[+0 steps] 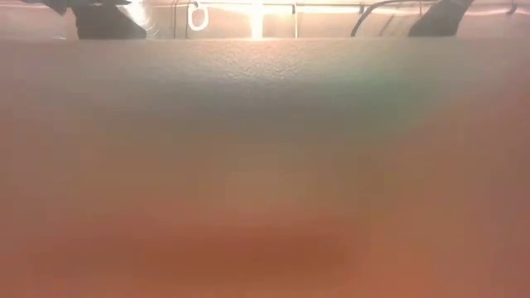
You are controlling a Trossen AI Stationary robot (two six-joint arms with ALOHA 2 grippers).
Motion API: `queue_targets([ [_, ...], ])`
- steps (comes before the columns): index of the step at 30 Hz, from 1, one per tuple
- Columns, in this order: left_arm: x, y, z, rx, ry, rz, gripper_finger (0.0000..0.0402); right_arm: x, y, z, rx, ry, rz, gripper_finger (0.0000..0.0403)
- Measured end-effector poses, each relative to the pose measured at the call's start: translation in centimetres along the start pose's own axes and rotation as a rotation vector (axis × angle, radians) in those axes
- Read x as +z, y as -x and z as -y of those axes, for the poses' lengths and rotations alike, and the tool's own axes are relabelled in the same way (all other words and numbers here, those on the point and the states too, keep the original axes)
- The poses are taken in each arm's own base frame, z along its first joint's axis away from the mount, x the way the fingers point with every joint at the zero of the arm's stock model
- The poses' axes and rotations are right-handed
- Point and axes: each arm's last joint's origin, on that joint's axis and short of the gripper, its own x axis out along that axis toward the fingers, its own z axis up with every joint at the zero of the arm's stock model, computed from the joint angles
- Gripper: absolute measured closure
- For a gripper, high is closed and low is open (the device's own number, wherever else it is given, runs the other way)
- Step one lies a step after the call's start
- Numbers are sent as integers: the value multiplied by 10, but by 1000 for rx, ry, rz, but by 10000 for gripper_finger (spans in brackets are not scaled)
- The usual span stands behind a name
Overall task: Sort blocks
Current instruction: Put the top yellow block into the yellow bin
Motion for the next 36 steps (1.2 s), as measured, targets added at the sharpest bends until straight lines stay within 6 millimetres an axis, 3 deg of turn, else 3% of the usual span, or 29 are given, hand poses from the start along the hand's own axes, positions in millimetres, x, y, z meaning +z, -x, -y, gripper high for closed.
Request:
queue_targets([
  [2, 0, 0, 0, 0, 2, 0, 159, 0, 3, 0, 7, 11, 7, 291],
  [8, -1, 0, 0, 4, 38, -8, 159, 8, 24, 4, 71, 21, 103, 290],
  [16, 0, 0, -1, 19, 49, 8, 159, 52, 69, -2, 352, 12, 571, 290],
  [22, 1, 0, -1, 46, 55, 26, 159, 94, 79, 2, 380, -14, 763, 290],
  [28, 2, 0, -1, 48, 87, 45, 159, 144, 73, 0, 362, 27, 778, 290],
  [33, 2, 0, -1, 49, 113, 45, 159, 176, 54, 3, 304, 34, 743, 290],
  [36, 2, 0, -1, 49, 113, 45, 159, 187, 40, 7, 261, 25, 736, 258],
])
